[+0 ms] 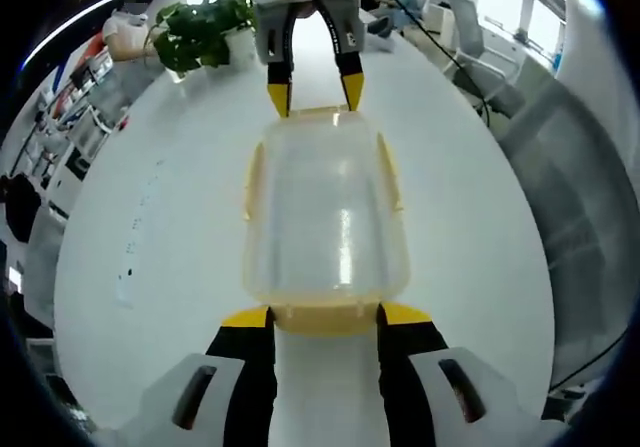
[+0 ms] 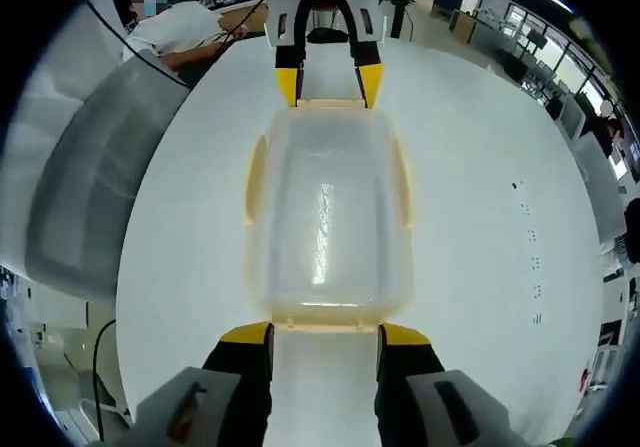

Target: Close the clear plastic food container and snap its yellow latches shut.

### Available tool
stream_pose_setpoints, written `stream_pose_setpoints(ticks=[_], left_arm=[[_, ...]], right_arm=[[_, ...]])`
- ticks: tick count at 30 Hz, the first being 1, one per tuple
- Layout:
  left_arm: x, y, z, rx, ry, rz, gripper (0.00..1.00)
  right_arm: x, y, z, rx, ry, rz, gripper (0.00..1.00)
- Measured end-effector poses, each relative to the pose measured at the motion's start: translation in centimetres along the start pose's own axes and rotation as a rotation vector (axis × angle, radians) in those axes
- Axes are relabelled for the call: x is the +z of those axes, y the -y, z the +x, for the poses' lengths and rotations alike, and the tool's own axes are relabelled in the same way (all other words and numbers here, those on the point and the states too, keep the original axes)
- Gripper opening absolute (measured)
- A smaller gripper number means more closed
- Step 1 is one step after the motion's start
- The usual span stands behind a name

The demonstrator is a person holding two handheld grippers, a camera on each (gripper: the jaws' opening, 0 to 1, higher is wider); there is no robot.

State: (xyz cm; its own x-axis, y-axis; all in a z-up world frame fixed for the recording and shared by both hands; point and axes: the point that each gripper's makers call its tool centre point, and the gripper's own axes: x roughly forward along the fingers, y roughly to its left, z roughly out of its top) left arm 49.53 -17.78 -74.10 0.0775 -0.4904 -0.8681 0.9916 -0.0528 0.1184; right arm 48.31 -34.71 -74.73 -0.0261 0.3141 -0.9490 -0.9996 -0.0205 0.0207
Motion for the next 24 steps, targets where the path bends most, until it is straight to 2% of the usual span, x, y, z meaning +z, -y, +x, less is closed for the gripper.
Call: stream_pose_setpoints(ticks=[3, 7, 11, 15, 16, 21, 23, 24], left_arm=[[-0.4, -0.1, -0.1, 0.009, -0.008, 0.014, 0.38], [-0.7, -0.2, -0.4, 0.012, -0.007, -0.005, 0.44], [-1.0, 0.0, -0.8, 0.014, -0.003, -0.016, 0.42], [-1.6, -0.1, -1.2, 0.026, -0.025, -0.052, 0.41], [-1.4, -0.1, -1.4, 0.025, -0.007, -0.071, 0.41], [-0.6, -0.7, -2.1, 0.06, 0.022, -0.142, 0.42], [-0.1, -0.8, -2.2, 0.062, 0.045, -0.201, 0.43], [-0.1, -0.8, -2.1, 0.069, 0.04, -0.204, 0.43]], right_arm=[[-0.1, 0.2, -0.1, -0.009, 0.004, -0.001, 0.47], [-0.1, 0.0, -0.4, -0.008, 0.012, 0.01, 0.46], [-0.2, -0.3, -0.8, -0.011, 0.018, 0.02, 0.46], [-0.4, -0.9, -1.3, -0.01, 0.016, 0.029, 0.48], [-0.4, -0.8, -1.4, -0.012, 0.018, 0.033, 0.47], [0.9, -0.6, -2.3, -0.035, 0.11, 0.176, 0.48], [1.0, 0.0, -2.5, -0.08, 0.119, 0.19, 0.47], [1.1, 0.3, -2.6, -0.105, 0.125, 0.19, 0.47]])
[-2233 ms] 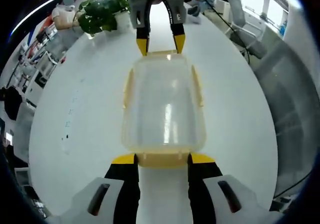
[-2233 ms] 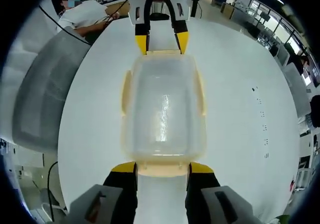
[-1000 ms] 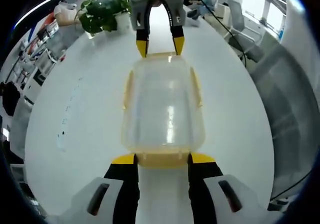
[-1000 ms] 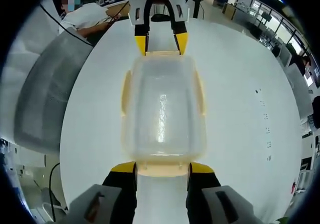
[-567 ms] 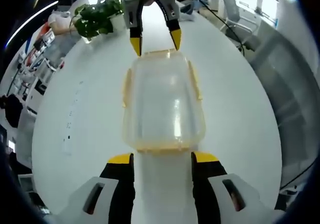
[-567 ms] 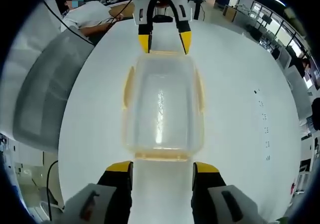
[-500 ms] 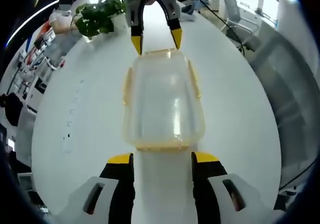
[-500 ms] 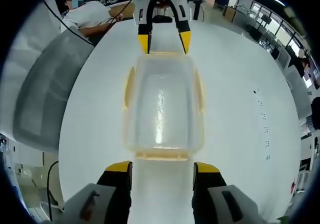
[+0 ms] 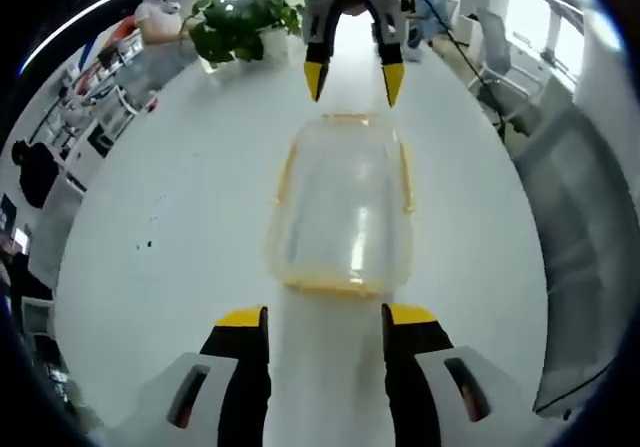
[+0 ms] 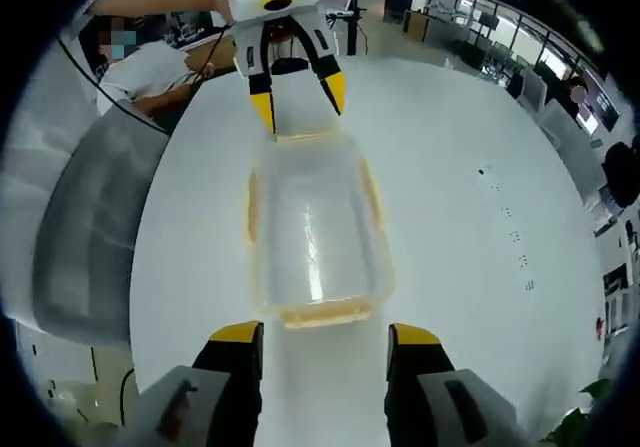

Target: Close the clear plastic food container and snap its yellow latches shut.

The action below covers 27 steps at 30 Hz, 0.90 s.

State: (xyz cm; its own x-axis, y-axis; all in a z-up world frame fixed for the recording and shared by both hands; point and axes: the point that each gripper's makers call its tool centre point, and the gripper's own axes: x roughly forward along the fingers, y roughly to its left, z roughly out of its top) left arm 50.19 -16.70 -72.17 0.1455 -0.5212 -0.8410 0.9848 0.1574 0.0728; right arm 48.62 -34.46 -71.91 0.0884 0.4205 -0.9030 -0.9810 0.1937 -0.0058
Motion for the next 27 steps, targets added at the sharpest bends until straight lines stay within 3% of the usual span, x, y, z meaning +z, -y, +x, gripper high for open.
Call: stream_pose_setpoints(ticks=[3, 6, 10, 13, 18, 21, 23, 25, 27], left_arm=[[0.3, 0.7, 0.2, -0.002, -0.005, 0.005, 0.44], [1.0, 0.2, 0.2, 0.022, 0.029, -0.098, 0.44], [1.3, -0.7, 0.0, 0.101, 0.025, -0.068, 0.43], [2.1, -0.3, 0.1, 0.085, 0.06, -0.135, 0.45], [2.2, -0.1, 0.3, 0.099, 0.066, -0.235, 0.43], [2.2, -0.2, 0.4, 0.102, 0.064, -0.265, 0.43], [1.9, -0.3, 0.5, 0.11, 0.047, -0.313, 0.42], [1.6, -0.7, 0.4, 0.137, 0.039, -0.331, 0.41], [2.0, -0.9, 0.2, 0.141, 0.073, -0.404, 0.41]], right_arm=[[0.4, 0.1, 0.1, -0.023, 0.018, 0.042, 0.47], [1.0, 0.1, 0.3, -0.035, 0.042, 0.08, 0.46], [1.9, -0.1, 0.4, -0.043, 0.092, 0.139, 0.45], [2.1, 0.0, 0.5, -0.059, 0.101, 0.168, 0.44], [2.1, -0.2, 0.6, -0.058, 0.102, 0.223, 0.44], [2.4, -0.4, 0.6, -0.05, 0.127, 0.323, 0.48], [2.2, 0.0, 0.5, -0.066, 0.124, 0.321, 0.47], [1.9, 0.2, 0.5, -0.075, 0.123, 0.376, 0.46], [2.4, 0.3, 0.4, -0.075, 0.163, 0.429, 0.47]])
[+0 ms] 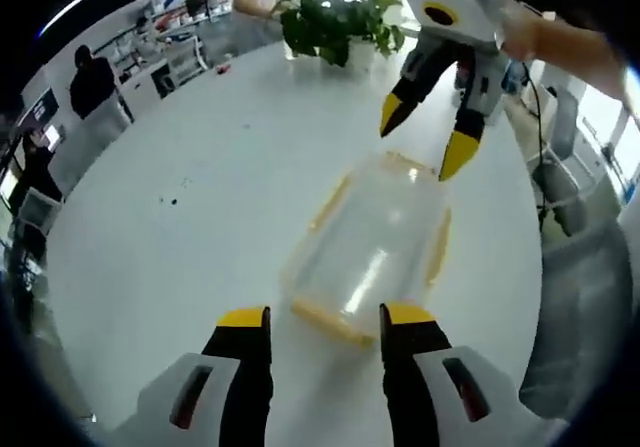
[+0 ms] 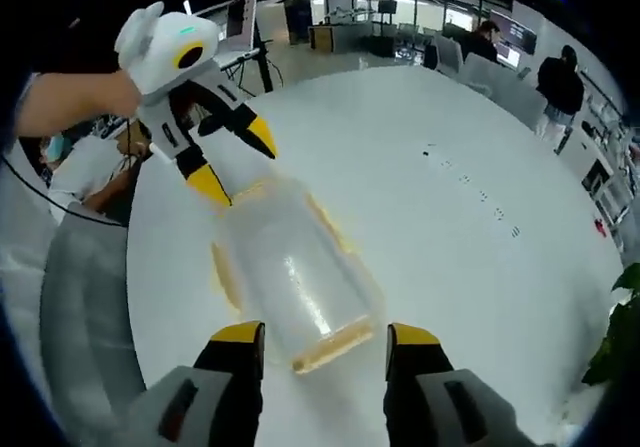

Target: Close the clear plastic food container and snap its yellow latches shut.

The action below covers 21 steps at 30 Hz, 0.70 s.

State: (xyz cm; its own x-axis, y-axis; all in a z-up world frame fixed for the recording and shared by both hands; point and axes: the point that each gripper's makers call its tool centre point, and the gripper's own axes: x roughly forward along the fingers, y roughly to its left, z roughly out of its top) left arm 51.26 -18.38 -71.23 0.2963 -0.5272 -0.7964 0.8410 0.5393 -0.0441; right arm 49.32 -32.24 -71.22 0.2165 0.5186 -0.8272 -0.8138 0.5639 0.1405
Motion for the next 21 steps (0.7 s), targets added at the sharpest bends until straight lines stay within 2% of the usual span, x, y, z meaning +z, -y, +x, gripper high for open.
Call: stream_pose_setpoints(ticks=[4, 6, 9, 10, 12, 16, 18, 19, 21], left_arm=[[-0.1, -0.2, -0.1, 0.021, -0.003, -0.057, 0.4], [-0.2, -0.1, 0.2, 0.01, 0.005, -0.101, 0.4], [-0.5, 0.1, 0.5, 0.005, 0.009, -0.207, 0.41], [-0.5, 0.1, 0.5, 0.004, 0.013, -0.218, 0.41], [-0.7, 0.1, 0.6, 0.011, 0.017, -0.276, 0.41], [-0.3, 0.7, 0.9, -0.017, 0.056, -0.428, 0.43], [-0.9, 0.4, 0.9, 0.03, 0.019, -0.363, 0.42], [-0.9, 0.6, 1.0, 0.026, 0.018, -0.366, 0.42], [-0.9, 0.9, 1.1, 0.017, 0.024, -0.433, 0.42]], right_arm=[[-0.1, 0.3, -0.1, -0.032, 0.001, 0.053, 0.44], [0.0, 0.0, 0.1, -0.029, 0.009, 0.09, 0.43], [-0.2, 0.6, 0.4, -0.067, 0.014, 0.16, 0.42], [-0.3, 0.9, 0.4, -0.086, 0.012, 0.169, 0.42], [-0.5, 0.8, 0.5, -0.089, 0.012, 0.228, 0.42], [-0.8, 0.9, 0.6, -0.103, 0.021, 0.295, 0.42], [-1.1, 1.0, 0.8, -0.109, 0.021, 0.329, 0.41], [-1.2, 0.9, 0.8, -0.107, 0.019, 0.328, 0.41], [-1.5, 1.1, 0.8, -0.131, 0.032, 0.383, 0.4]])
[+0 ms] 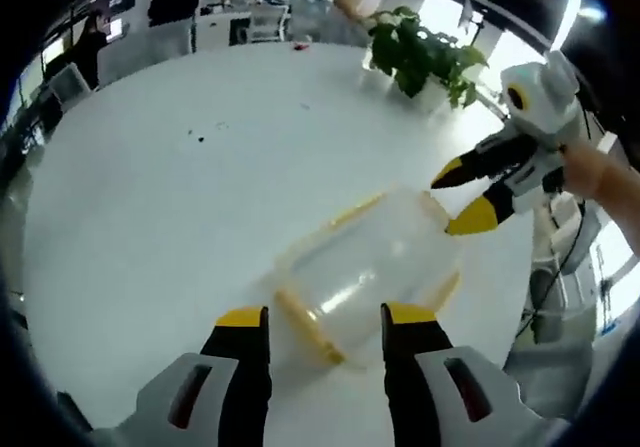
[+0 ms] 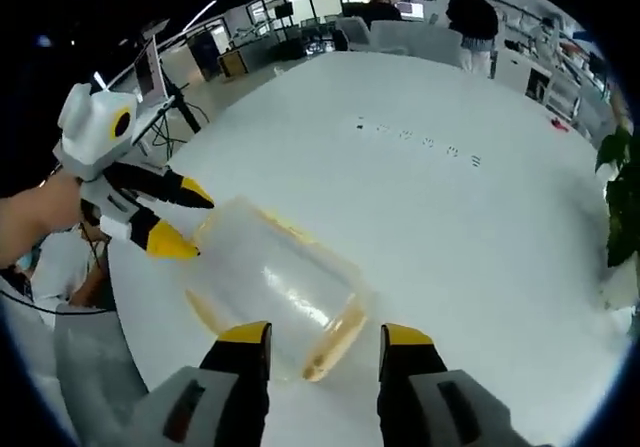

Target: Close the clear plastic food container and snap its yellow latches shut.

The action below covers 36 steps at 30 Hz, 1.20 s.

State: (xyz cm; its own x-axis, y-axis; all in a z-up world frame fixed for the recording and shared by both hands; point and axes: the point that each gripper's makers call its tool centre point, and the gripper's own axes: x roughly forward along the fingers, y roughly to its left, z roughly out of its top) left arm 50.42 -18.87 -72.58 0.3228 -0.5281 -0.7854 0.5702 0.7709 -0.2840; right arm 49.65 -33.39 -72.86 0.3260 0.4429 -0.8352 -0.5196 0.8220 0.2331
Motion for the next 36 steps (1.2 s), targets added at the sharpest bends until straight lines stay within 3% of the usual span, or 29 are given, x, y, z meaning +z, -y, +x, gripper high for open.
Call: stream_pose_setpoints(ticks=[4, 17, 26, 30, 31, 32, 33, 34, 36], left_arm=[[-0.4, -0.1, 0.2, 0.022, 0.002, 0.001, 0.39], [-0.9, 0.0, 0.6, 0.001, 0.034, -0.148, 0.35], [-0.9, 0.0, 0.7, -0.012, 0.036, -0.133, 0.33], [-1.0, 0.2, 0.7, -0.013, 0.032, -0.136, 0.3], [-1.0, 0.3, 0.8, -0.032, 0.047, -0.21, 0.27], [0.4, 1.0, 0.9, -0.081, 0.108, -0.253, 0.27], [-0.4, 0.3, 0.6, -0.049, 0.079, -0.221, 0.27], [-0.4, 0.4, 0.2, -0.049, 0.079, -0.201, 0.27], [-0.6, 0.4, 0.6, -0.048, 0.089, -0.191, 0.27]], right_arm=[[-0.6, 0.1, 0.3, 0.002, 0.01, 0.049, 0.4], [-0.5, -0.3, 1.1, 0.045, 0.073, 0.277, 0.38], [-0.3, -0.7, 1.4, 0.077, 0.089, 0.328, 0.33], [-0.3, -0.9, 1.5, 0.091, 0.073, 0.305, 0.31], [-0.3, -0.9, 1.6, 0.107, 0.065, 0.318, 0.3], [-0.3, -0.8, 1.6, 0.106, 0.052, 0.318, 0.29], [-0.4, -1.6, 1.4, 0.165, 0.03, 0.298, 0.27], [-0.5, -0.9, 1.2, 0.124, 0.02, 0.352, 0.27], [-0.1, -0.8, 1.3, 0.119, 0.027, 0.296, 0.27]])
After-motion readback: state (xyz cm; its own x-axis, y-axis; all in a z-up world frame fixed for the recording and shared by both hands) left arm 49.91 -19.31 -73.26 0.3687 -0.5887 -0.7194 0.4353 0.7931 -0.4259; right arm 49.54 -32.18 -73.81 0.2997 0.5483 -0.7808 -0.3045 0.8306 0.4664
